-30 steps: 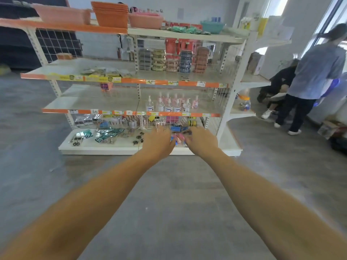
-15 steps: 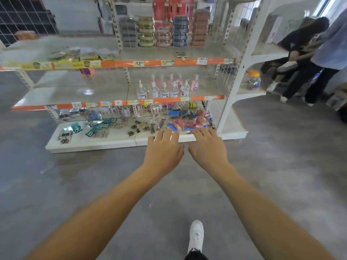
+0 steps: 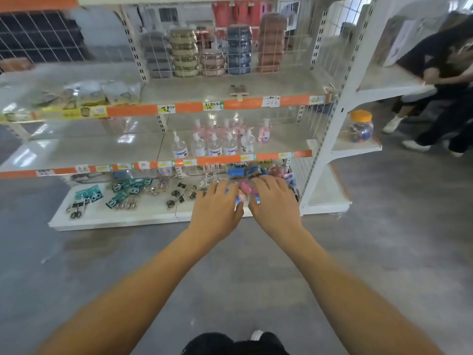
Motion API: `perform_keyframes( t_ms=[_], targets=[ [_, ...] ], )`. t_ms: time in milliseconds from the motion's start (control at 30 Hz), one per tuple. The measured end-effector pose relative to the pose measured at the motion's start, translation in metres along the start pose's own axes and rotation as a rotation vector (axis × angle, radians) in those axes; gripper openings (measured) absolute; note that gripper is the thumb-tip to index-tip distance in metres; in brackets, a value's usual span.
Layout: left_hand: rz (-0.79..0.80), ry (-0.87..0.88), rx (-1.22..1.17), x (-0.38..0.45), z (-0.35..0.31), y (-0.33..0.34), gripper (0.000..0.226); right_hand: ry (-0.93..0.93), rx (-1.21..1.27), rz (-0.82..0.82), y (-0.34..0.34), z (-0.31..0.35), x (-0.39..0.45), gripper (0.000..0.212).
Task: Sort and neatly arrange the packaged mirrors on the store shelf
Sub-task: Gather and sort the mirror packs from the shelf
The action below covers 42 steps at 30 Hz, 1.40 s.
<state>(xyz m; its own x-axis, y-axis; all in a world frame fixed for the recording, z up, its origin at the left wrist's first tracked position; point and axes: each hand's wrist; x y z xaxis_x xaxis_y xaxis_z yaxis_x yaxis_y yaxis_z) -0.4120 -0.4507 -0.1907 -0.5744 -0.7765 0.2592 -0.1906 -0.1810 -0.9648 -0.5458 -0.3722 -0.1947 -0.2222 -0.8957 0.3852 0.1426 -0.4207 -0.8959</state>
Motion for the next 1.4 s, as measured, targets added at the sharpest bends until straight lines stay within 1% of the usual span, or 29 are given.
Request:
perform_keyframes(
  t_ms=[133, 233, 433, 533, 667, 800, 900, 1033, 1233, 1267, 1333, 1400],
  targets=[
    [-0.015, -0.015, 0.01, 0.053, -0.011, 0.01, 0.033, -0.006, 0.003, 0.006, 0.009, -0.036, 0.047, 0.033],
    [-0.009, -0.029, -0.018, 0.093, -0.015, 0.021, 0.035, -0.003, 0.006, 0.005, 0.019, -0.059, 0.079, 0.033],
    [0.002, 0.004, -0.016, 0.186, -0.011, 0.051, 0.04, 0.033, 0.018, 0.044, 0.049, -0.098, 0.153, 0.037],
    [0.027, -0.016, -0.027, 0.246, -0.002, 0.062, 0.045, 0.005, -0.006, 0.049, 0.063, -0.116, 0.205, 0.039],
    [0.039, 0.005, -0.082, 0.315, 0.012, 0.077, 0.047, 0.009, -0.055, 0.087, 0.072, -0.135, 0.283, 0.041],
    [0.021, 0.037, -0.07, 0.388, 0.032, 0.086, 0.045, 0.021, -0.092, 0.059, 0.086, -0.152, 0.353, 0.039],
    [0.043, -0.004, -0.079, 0.429, 0.043, 0.094, 0.043, 0.049, -0.05, 0.12, 0.105, -0.161, 0.392, 0.042],
    [0.058, -0.038, -0.063, 0.463, 0.05, 0.11, 0.043, 0.064, 0.013, 0.157, 0.129, -0.171, 0.439, 0.044],
    [0.101, -0.204, -0.08, 0.51, 0.059, 0.137, 0.041, 0.042, 0.027, 0.221, 0.164, -0.204, 0.512, 0.043],
    [0.107, -0.229, -0.074, 0.517, 0.058, 0.141, 0.042, 0.046, 0.033, 0.252, 0.171, -0.211, 0.524, 0.043],
    [0.134, -0.289, -0.063, 0.533, 0.057, 0.144, 0.045, 0.019, 0.033, 0.327, 0.19, -0.227, 0.548, 0.058],
    [0.125, -0.353, -0.059, 0.546, 0.056, 0.145, 0.048, 0.08, 0.087, 0.387, 0.203, -0.238, 0.572, 0.071]
  ],
)
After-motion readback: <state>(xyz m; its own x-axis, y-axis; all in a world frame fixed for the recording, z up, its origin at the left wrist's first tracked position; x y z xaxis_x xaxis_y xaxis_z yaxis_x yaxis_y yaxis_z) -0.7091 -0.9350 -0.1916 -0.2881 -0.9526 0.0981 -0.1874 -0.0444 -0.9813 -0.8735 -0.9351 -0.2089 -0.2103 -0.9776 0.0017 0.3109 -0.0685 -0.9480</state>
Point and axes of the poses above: each hand's wrist, its own x-axis towards the middle knuckle, its own y-axis out of the palm, z = x × y, and after that the axes turned 11 degrees about -y, right-handed
